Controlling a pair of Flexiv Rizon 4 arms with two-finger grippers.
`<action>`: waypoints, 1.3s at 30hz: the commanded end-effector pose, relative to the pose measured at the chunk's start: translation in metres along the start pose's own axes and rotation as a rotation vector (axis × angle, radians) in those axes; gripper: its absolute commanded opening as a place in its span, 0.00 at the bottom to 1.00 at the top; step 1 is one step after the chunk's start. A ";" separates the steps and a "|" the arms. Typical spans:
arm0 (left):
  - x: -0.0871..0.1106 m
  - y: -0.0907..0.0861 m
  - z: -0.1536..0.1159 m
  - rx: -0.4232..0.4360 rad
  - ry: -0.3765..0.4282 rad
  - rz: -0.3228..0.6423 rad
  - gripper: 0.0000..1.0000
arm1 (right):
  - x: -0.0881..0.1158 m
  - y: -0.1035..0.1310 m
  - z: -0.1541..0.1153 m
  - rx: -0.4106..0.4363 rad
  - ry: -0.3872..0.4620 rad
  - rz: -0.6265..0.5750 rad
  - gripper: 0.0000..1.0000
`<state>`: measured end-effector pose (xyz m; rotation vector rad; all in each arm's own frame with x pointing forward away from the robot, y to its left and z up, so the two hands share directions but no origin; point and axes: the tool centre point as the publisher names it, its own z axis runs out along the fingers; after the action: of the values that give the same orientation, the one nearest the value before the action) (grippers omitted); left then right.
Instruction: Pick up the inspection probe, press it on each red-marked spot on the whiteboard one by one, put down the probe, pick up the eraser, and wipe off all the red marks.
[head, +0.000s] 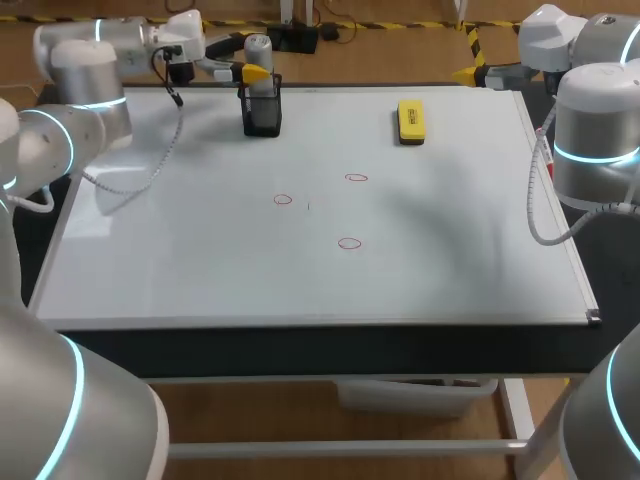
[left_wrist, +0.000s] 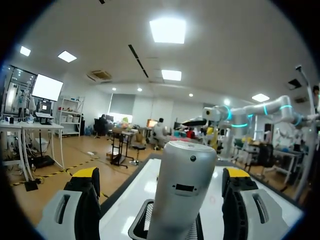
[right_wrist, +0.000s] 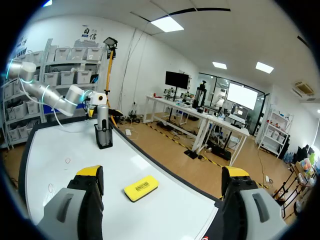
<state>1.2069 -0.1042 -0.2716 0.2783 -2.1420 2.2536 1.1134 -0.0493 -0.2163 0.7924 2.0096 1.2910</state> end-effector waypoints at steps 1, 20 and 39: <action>-0.007 0.006 0.002 0.016 0.230 -0.007 1.00 | 0.000 0.000 0.000 0.001 0.001 0.000 1.00; -0.004 0.006 0.006 -0.002 0.207 0.008 0.99 | 0.000 0.000 0.000 0.001 0.001 0.000 1.00; 0.000 0.003 0.001 -0.002 0.220 0.015 0.00 | 0.000 0.000 0.000 0.001 0.001 0.000 1.00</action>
<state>1.2016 -0.1085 -0.2740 0.2439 -2.1470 2.2526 1.1134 -0.0492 -0.2163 0.7924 2.0096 1.2910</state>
